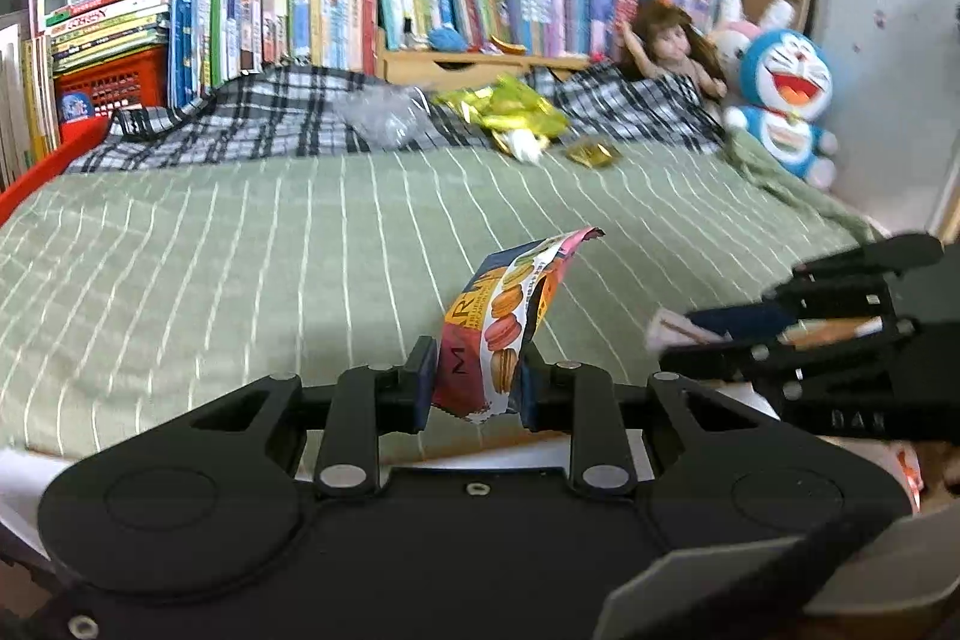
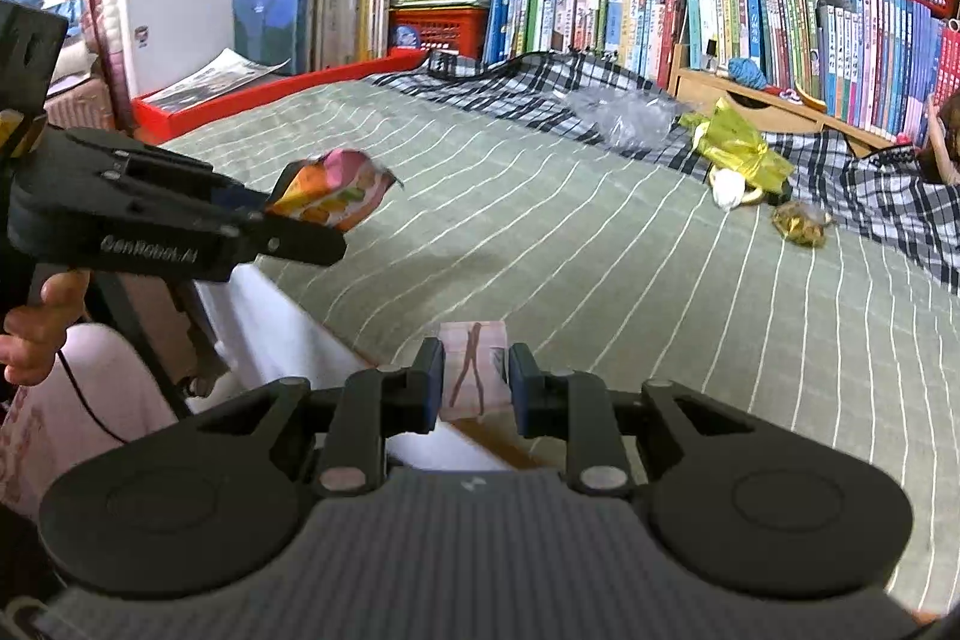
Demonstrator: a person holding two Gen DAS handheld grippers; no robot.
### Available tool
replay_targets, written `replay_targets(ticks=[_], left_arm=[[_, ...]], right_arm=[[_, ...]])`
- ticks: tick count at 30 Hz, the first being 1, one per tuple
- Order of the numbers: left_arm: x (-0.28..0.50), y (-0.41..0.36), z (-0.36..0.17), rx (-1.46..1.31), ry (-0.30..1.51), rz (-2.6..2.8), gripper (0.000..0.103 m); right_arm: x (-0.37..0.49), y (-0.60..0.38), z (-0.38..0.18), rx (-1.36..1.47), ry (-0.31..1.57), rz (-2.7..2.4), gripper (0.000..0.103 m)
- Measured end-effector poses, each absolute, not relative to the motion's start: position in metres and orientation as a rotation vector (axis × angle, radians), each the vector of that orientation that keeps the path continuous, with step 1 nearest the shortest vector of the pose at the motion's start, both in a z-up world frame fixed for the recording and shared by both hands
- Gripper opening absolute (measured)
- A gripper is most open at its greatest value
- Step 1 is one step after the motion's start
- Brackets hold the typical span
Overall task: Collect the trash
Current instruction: 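Carry both packets over the bed edge and lower them above the bin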
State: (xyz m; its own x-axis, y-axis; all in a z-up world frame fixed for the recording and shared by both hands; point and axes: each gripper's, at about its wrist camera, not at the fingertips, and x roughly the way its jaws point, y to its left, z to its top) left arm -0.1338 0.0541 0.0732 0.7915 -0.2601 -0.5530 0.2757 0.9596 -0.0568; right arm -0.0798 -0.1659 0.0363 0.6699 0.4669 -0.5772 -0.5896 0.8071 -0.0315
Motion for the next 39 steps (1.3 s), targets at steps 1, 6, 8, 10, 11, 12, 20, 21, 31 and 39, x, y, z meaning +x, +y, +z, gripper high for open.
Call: replay_targets(ticks=[1, 6, 8, 10, 11, 12, 20, 21, 31, 39], left_arm=[[-0.141, 0.053, 0.07, 0.029, 0.601, -0.293, 0.025], [-0.167, 0.056, 0.049, -0.013, 0.662, -0.299, 0.025], [-0.176, 0.057, 0.038, -0.024, 0.685, -0.302, 0.025], [-0.184, 0.058, 0.026, -0.033, 0.714, -0.304, 0.025], [-0.186, 0.059, 0.02, -0.036, 0.729, -0.305, 0.025], [-0.187, 0.06, 0.014, -0.037, 0.741, -0.304, 0.025], [-0.187, 0.079, -0.032, -0.079, 0.83, -0.267, 0.025], [-0.185, 0.081, -0.039, -0.082, 0.847, -0.265, 0.025], [-0.154, 0.088, -0.105, -0.103, 1.017, -0.25, 0.025], [-0.136, 0.084, -0.131, -0.1, 1.082, -0.241, 0.027]], right_arm=[[-0.086, -0.167, 0.034, -0.223, 0.591, 0.6, 0.03], [-0.108, -0.167, 0.02, -0.218, 0.624, 0.609, 0.03], [-0.115, -0.164, 0.014, -0.221, 0.638, 0.62, 0.03], [-0.119, -0.161, 0.007, -0.225, 0.655, 0.628, 0.03], [-0.121, -0.16, 0.003, -0.226, 0.663, 0.633, 0.03], [-0.122, -0.158, -0.001, -0.224, 0.671, 0.638, 0.03], [-0.12, -0.147, -0.052, -0.199, 0.768, 0.675, 0.03], [-0.118, -0.144, -0.061, -0.197, 0.789, 0.679, 0.03], [-0.102, -0.131, -0.112, -0.225, 0.905, 0.691, 0.03], [-0.094, -0.134, -0.123, -0.213, 0.951, 0.685, 0.031]])
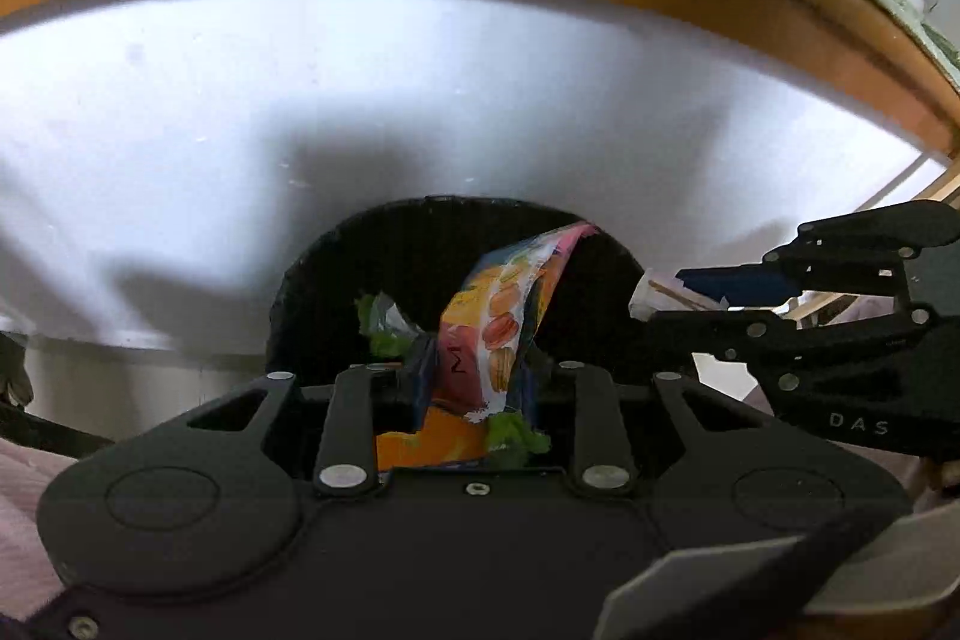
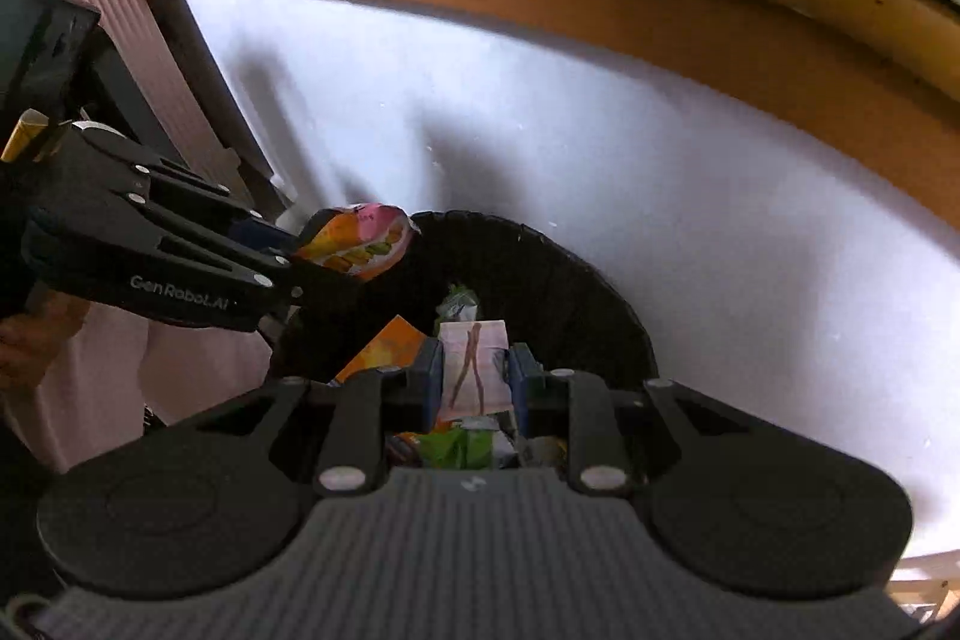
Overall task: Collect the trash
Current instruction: 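Carry both packets over the bed edge and lower them above the bin, then open the left gripper over the bin while the right gripper opens to drop the pink packet, then raise both grippers from the bin back over the bed cover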
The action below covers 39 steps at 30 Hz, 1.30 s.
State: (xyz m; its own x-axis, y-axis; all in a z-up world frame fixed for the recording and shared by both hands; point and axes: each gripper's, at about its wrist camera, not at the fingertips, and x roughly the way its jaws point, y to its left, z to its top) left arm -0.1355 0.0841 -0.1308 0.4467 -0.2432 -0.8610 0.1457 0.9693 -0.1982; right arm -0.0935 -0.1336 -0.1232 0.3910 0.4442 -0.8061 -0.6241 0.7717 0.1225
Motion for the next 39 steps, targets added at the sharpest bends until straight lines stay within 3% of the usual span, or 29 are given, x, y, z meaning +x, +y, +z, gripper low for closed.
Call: replay_targets(ticks=[5, 7, 9, 22, 30, 39], left_arm=[[-0.132, 0.087, -0.137, -0.113, 1.101, -0.236, 0.027], [-0.134, 0.087, -0.137, -0.113, 1.104, -0.234, 0.028], [-0.133, 0.087, -0.139, -0.11, 1.114, -0.235, 0.035], [-0.131, 0.088, -0.136, -0.119, 1.126, -0.227, 0.041], [-0.137, 0.084, -0.101, -0.088, 1.057, -0.261, 0.044], [-0.148, 0.067, -0.032, 0.016, 0.886, -0.313, 0.048]], right_arm=[[-0.089, -0.128, -0.128, -0.209, 0.965, 0.68, 0.035], [-0.088, -0.121, -0.128, -0.218, 0.965, 0.678, 0.049], [-0.088, -0.122, -0.128, -0.22, 0.965, 0.683, 0.055], [-0.089, -0.122, -0.121, -0.249, 0.955, 0.671, 0.065], [-0.097, -0.129, -0.087, -0.287, 0.876, 0.673, 0.081], [-0.103, -0.152, -0.028, -0.286, 0.739, 0.656, 0.086]])
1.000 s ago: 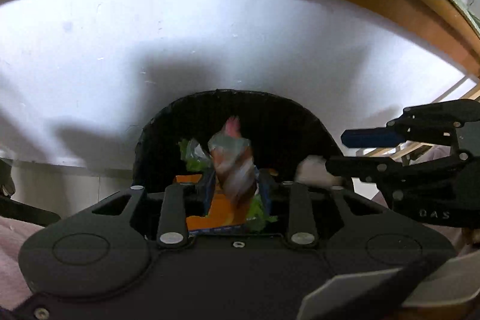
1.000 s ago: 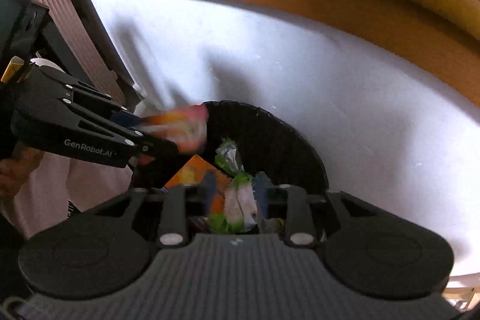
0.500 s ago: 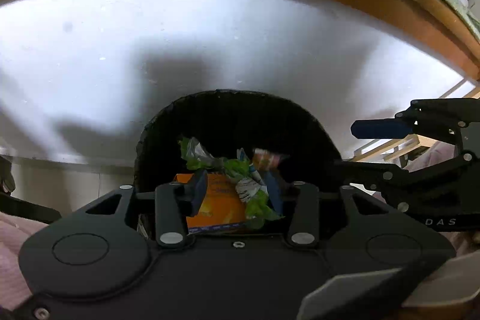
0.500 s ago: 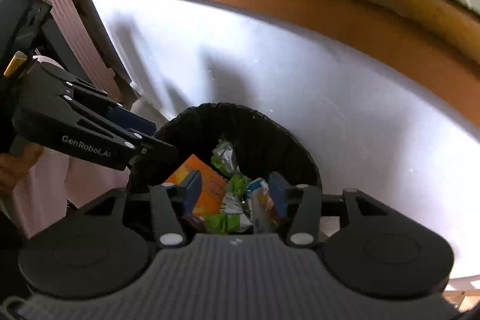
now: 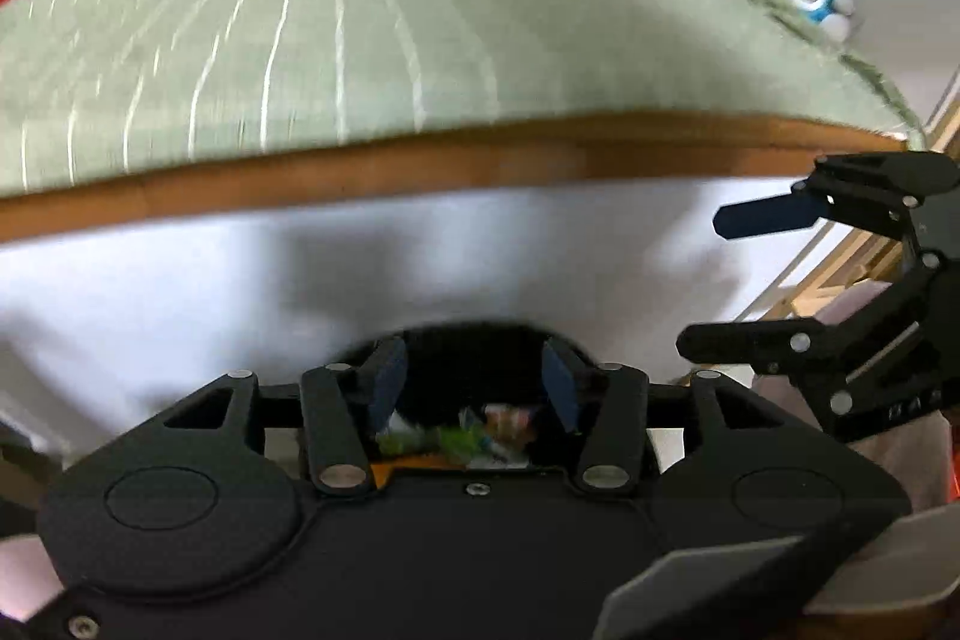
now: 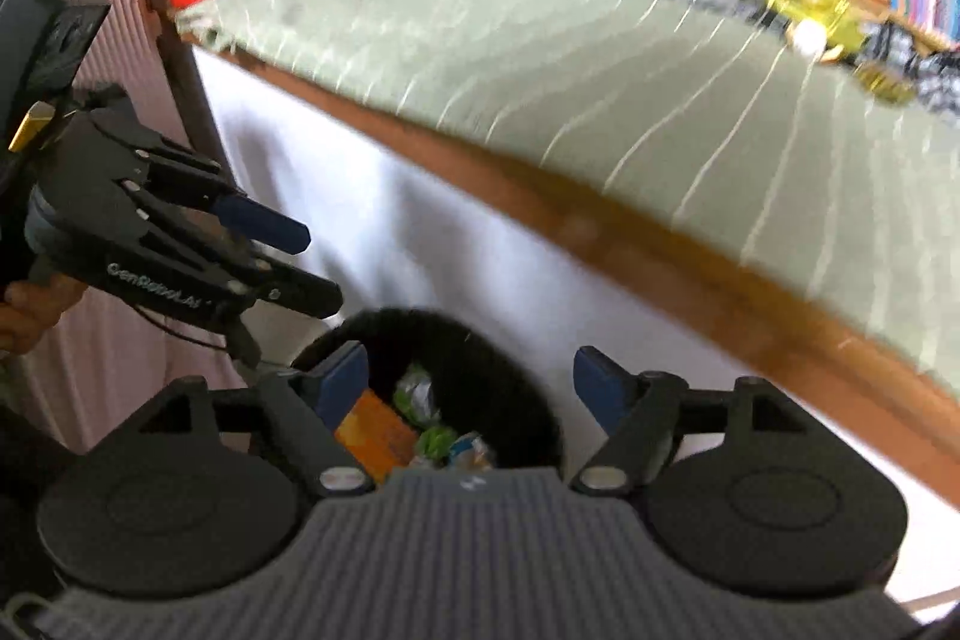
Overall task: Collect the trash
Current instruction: 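Raise both grippers from the bin back over the bed cover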
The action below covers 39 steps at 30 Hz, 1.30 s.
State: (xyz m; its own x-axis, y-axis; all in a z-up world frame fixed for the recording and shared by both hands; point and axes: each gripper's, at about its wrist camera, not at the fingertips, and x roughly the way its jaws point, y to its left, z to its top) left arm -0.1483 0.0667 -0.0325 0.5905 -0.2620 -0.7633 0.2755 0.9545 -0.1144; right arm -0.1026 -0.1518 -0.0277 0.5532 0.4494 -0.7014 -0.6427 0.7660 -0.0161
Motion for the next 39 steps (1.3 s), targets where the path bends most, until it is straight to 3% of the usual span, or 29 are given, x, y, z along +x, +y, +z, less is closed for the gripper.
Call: replay_targets(ticks=[10, 18, 29, 39], left_arm=[[-0.158, 0.054, 0.034, 0.001, 0.762, -0.352, 0.049], [-0.12, 0.058, 0.076, 0.01, 0.67, -0.32, 0.052], [0.005, 0.071, 0.113, -0.054, 0.582, -0.256, 0.056], [0.135, 0.081, 0.099, -0.084, 0.615, -0.201, 0.056]], right_arm=[[-0.095, -0.167, 0.017, -0.276, 0.63, 0.585, 0.093], [-0.065, -0.189, 0.038, -0.227, 0.576, 0.484, 0.103], [0.009, -0.218, 0.062, -0.233, 0.518, 0.296, 0.103], [0.073, -0.242, 0.051, -0.211, 0.519, 0.119, 0.103]])
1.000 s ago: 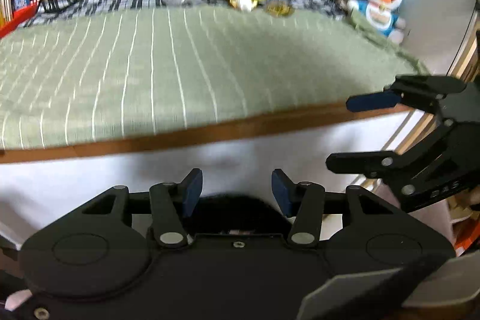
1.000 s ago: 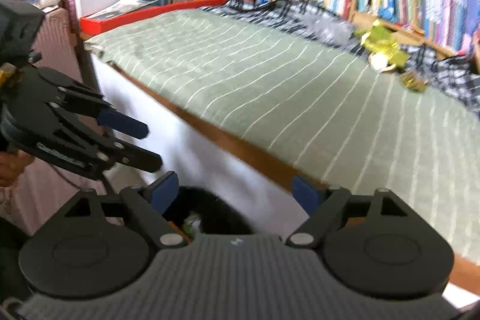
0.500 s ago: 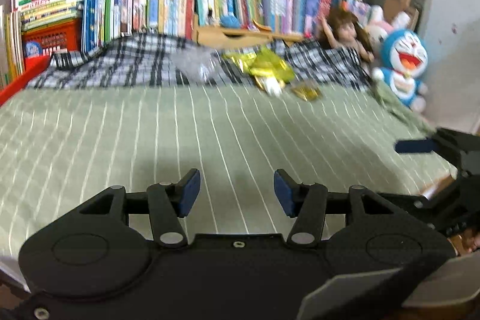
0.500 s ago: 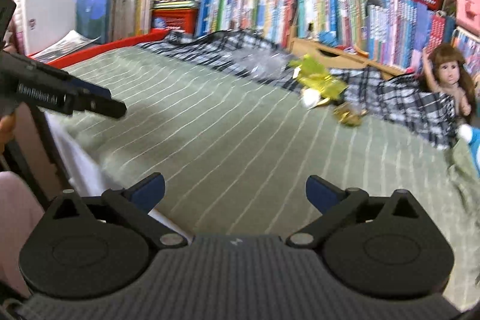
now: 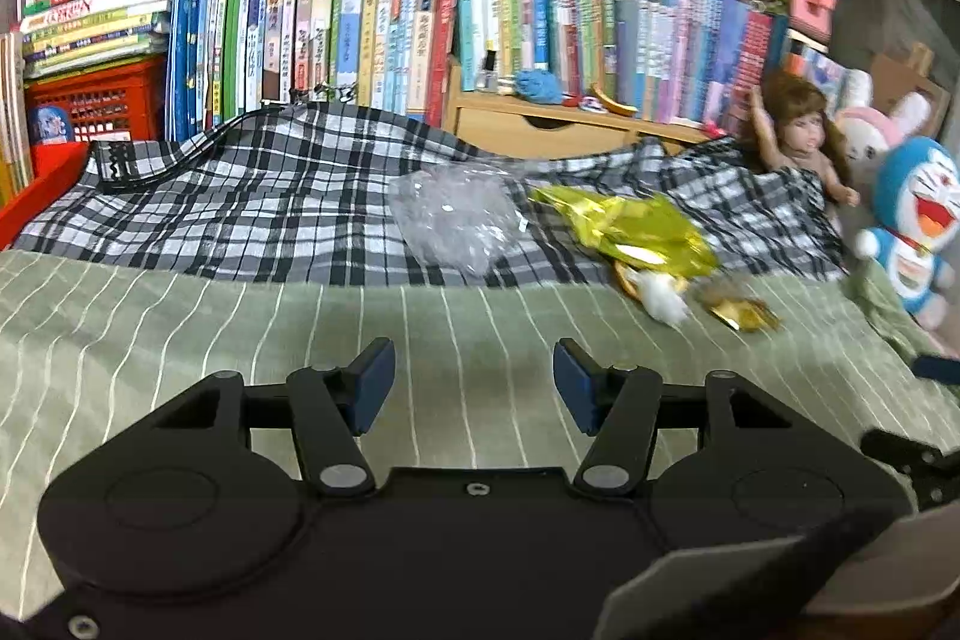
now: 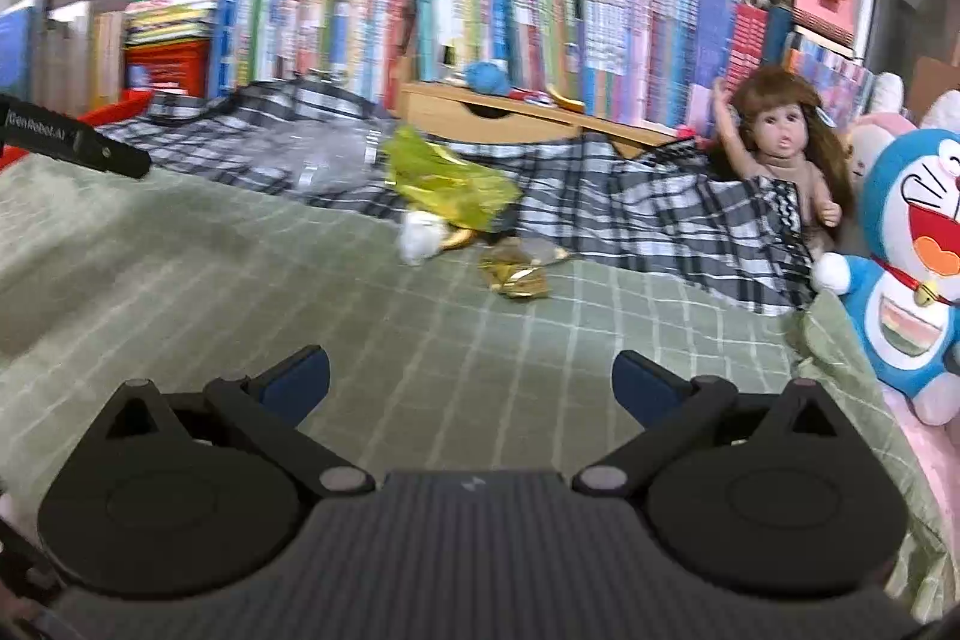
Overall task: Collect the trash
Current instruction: 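Raise both grippers from the bin back over the bed cover, then grasp the clear plastic bag with the left gripper while the right grasps the gold foil wrapper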
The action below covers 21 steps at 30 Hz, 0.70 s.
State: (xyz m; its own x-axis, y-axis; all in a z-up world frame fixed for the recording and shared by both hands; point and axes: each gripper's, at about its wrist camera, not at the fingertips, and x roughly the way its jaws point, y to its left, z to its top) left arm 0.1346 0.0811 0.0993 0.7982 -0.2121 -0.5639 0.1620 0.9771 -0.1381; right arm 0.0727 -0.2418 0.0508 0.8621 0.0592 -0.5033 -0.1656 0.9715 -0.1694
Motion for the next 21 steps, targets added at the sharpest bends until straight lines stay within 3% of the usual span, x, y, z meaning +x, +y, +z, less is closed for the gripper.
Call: replay_targets(ticks=[12, 21], left_arm=[[0.246, 0.095, 0.052, -0.23, 0.699, -0.134, 0.056], [0.296, 0.073, 0.07, -0.194, 0.649, -0.144, 0.055]], right_arm=[[0.16, -0.251, 0.028, -0.193, 0.557, 0.067, 0.103], [0.2, -0.253, 0.015, -0.191, 0.566, 0.054, 0.103]])
